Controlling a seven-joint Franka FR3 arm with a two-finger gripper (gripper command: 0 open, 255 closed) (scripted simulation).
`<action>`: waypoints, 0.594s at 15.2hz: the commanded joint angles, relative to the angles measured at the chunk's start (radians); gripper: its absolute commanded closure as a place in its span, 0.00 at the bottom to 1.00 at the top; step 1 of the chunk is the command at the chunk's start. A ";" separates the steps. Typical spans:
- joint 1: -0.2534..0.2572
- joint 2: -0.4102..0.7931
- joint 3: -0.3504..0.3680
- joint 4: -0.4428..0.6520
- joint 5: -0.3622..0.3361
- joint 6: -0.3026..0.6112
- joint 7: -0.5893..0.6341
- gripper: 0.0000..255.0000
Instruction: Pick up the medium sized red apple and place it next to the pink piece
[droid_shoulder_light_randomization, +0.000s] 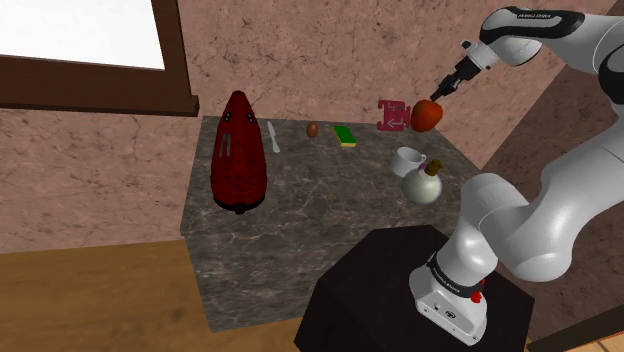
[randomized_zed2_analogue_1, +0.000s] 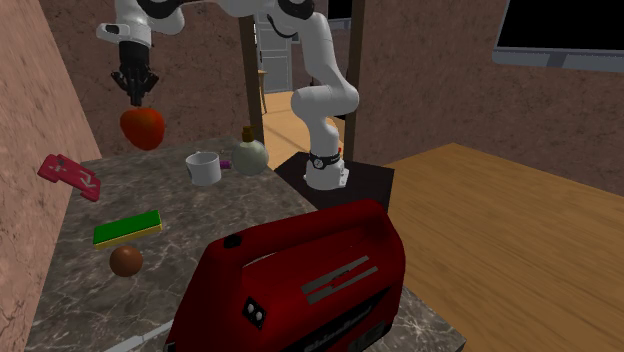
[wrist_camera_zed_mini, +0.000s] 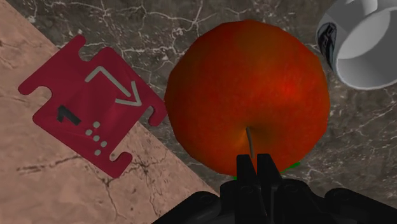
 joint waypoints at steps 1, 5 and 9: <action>0.006 -0.005 -0.011 -0.020 -0.005 0.024 -0.004 1.00; 0.017 -0.016 -0.033 -0.062 -0.016 0.071 -0.011 1.00; 0.034 -0.029 -0.060 -0.099 -0.028 0.118 -0.016 1.00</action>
